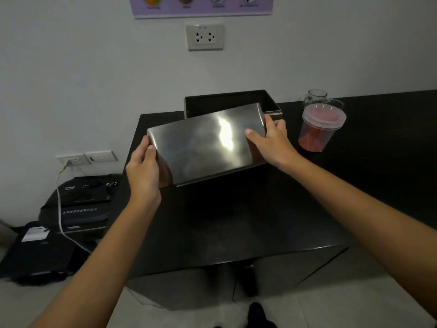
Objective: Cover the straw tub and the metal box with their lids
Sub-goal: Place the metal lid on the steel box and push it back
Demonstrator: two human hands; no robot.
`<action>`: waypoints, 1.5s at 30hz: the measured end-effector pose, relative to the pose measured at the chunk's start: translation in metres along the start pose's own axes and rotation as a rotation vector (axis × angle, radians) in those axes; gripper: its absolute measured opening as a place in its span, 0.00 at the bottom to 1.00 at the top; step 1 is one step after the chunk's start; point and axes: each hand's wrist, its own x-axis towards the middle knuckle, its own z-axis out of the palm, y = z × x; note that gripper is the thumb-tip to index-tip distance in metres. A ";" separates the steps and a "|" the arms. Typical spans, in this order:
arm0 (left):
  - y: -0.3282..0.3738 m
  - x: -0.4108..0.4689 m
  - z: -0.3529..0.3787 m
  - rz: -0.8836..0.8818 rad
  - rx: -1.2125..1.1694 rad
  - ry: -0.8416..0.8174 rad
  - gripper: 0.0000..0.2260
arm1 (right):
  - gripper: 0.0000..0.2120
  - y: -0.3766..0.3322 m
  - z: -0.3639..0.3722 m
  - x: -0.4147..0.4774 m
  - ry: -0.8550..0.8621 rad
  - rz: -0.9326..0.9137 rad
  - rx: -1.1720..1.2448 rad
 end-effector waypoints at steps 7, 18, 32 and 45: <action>0.028 0.032 0.076 -0.040 -0.068 -0.021 0.13 | 0.26 0.010 -0.038 0.062 0.079 0.026 0.032; 0.050 0.085 0.140 -0.119 -0.097 -0.048 0.11 | 0.26 0.009 -0.067 0.142 0.084 -0.064 0.007; 0.030 0.125 0.137 -0.234 0.062 -0.053 0.13 | 0.24 0.021 -0.035 0.166 0.063 0.047 0.021; 0.013 0.135 0.126 -0.209 0.204 -0.175 0.16 | 0.23 0.031 -0.031 0.164 0.086 0.055 -0.027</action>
